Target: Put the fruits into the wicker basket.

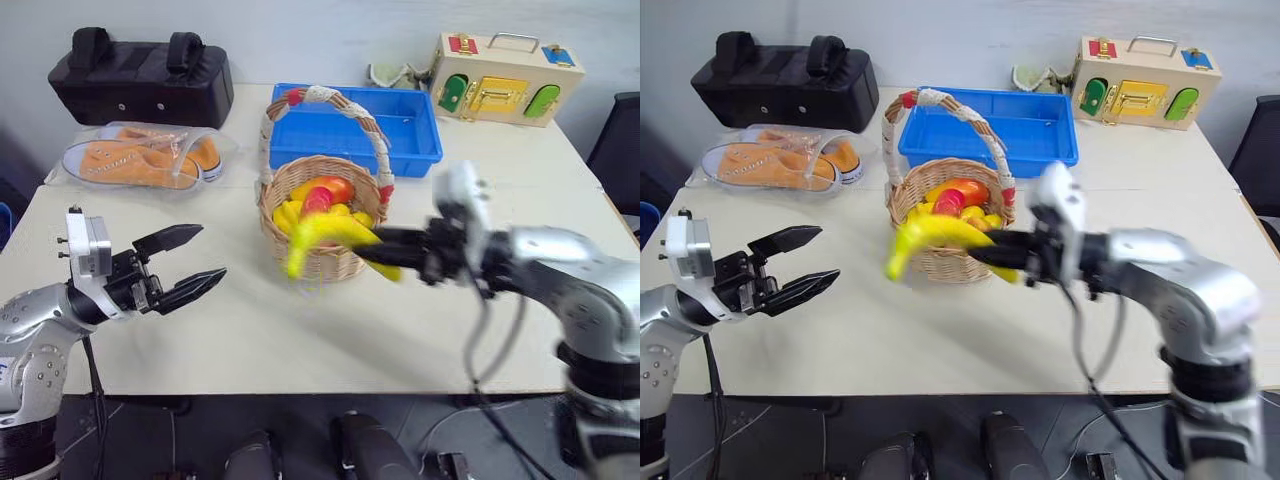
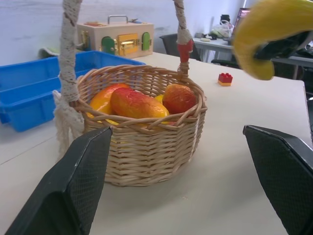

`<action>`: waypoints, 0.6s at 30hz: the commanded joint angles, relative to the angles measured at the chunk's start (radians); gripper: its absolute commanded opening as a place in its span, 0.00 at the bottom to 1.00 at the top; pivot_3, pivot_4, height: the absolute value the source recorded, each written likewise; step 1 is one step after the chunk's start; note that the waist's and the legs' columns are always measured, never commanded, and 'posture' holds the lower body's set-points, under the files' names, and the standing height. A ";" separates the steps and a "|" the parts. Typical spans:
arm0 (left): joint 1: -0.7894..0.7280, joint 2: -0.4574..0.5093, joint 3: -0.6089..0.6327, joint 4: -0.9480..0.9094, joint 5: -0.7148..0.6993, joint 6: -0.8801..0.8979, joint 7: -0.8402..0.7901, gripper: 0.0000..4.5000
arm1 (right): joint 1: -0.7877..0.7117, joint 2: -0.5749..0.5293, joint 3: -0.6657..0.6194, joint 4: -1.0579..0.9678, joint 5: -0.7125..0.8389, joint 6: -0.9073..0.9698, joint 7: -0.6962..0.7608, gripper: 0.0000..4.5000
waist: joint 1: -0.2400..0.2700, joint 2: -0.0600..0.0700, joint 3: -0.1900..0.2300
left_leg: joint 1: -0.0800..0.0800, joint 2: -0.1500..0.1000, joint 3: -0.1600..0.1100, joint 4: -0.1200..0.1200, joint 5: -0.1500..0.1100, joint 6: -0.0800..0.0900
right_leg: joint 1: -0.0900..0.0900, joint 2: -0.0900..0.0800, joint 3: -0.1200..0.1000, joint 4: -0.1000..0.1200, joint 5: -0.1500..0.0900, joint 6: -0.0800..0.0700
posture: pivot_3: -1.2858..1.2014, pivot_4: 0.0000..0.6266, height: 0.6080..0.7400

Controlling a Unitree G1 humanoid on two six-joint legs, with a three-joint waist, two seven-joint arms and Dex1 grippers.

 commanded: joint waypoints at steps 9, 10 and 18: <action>-0.001 -0.021 0.030 -0.087 -0.022 -0.004 0.085 1.00 | -0.189 0.291 0.094 0.133 -0.321 0.119 -0.555 0.12 | 0.015 -0.002 -0.001 | -0.017 0.000 0.001 0.002 -0.001 0.000 | -0.020 -0.001 0.000 0.006 0.000 0.001 | 0.52 0.24 1.00; 0.003 -0.022 0.032 -0.093 -0.024 -0.002 0.090 1.00 | -0.189 0.305 0.104 0.132 -0.329 0.117 -0.562 0.12 | 0.014 -0.002 -0.001 | -0.016 0.000 0.001 0.002 -0.001 -0.001 | -0.021 -0.001 0.000 0.007 0.000 0.001 | 0.52 0.24 1.00; 0.014 -0.028 0.028 -0.120 -0.026 -0.005 0.115 1.00 | -0.205 0.381 0.135 0.183 -0.418 0.082 -0.616 0.27 | -0.006 -0.002 -0.001 | -0.016 0.000 0.002 0.002 0.003 -0.002 | -0.021 -0.001 0.000 0.010 0.000 0.001 | 0.52 0.24 1.00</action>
